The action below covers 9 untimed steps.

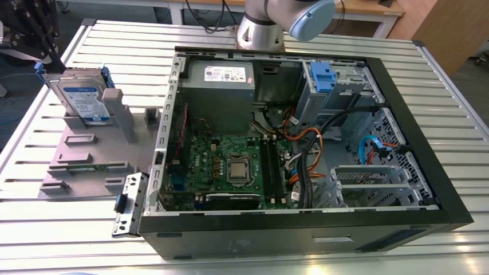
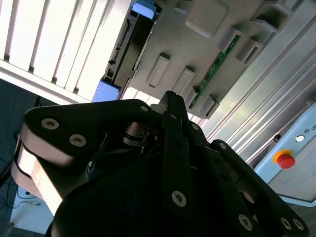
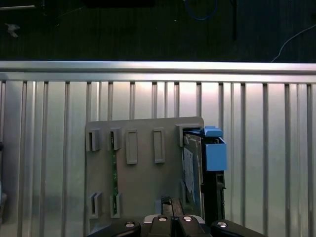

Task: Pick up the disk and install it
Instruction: 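Pick up the disk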

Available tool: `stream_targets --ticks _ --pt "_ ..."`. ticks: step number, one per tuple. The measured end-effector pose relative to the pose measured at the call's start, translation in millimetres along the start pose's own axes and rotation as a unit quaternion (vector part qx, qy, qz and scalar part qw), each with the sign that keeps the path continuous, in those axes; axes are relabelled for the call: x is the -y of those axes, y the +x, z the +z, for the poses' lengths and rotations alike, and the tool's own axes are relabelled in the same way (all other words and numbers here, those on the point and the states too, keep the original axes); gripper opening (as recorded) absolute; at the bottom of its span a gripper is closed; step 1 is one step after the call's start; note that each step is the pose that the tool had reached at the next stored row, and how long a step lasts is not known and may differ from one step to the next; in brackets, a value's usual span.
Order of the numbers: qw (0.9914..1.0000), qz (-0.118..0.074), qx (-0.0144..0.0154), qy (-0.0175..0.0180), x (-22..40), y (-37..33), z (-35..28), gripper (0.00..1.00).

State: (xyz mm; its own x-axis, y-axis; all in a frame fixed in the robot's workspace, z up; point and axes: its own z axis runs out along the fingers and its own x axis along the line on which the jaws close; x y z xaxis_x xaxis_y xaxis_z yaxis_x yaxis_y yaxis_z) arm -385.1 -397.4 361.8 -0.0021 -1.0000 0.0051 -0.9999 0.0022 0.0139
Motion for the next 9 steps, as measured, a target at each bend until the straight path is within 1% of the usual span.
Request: stream_targets --ticks 9 --pt "1.0 -0.003 0.0 0.0 0.0 0.0 0.0 0.11"
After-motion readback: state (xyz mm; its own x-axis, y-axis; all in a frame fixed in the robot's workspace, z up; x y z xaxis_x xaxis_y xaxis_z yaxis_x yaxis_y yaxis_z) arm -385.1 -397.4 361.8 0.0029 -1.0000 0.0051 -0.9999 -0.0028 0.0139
